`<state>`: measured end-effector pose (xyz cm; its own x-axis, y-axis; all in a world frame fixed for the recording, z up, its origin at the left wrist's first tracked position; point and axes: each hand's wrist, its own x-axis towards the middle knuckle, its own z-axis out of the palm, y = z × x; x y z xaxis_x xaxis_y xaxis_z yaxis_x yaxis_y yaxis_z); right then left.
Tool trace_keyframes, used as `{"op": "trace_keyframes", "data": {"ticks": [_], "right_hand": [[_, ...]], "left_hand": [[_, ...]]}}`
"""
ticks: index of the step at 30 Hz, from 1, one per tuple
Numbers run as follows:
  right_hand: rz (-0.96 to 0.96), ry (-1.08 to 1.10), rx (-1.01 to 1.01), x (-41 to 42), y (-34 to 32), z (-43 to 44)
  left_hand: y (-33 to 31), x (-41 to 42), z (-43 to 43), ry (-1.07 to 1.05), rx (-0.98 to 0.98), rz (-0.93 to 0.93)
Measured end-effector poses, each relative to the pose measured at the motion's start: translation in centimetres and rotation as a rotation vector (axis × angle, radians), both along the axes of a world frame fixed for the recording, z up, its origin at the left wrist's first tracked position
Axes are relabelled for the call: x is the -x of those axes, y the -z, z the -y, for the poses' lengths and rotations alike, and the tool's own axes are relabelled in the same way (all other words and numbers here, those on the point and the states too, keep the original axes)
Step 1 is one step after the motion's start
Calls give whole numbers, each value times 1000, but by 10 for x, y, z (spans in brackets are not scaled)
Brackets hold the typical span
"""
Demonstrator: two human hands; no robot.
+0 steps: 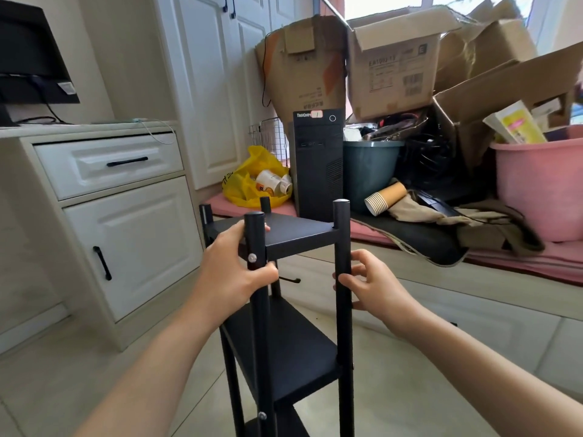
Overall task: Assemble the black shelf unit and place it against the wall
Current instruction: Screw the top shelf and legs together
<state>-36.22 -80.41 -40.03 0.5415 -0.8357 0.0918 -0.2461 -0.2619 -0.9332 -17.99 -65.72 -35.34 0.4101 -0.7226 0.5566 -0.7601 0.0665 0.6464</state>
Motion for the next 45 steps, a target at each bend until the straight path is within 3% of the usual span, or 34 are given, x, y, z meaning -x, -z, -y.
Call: {"op": "trace_keyframes", "data": {"ticks": [16,27,45], "right_hand": [[12,-48,-28,26,-5,-13],[-22,-84,-48,44,4,-38],[-43,-133,-70,39,23,-68]], "left_hand": [[14,-14,5,82,43,-55],[19,-17,-11,160,-64,-131],[49,-15,-41,87,18,-290]]}}
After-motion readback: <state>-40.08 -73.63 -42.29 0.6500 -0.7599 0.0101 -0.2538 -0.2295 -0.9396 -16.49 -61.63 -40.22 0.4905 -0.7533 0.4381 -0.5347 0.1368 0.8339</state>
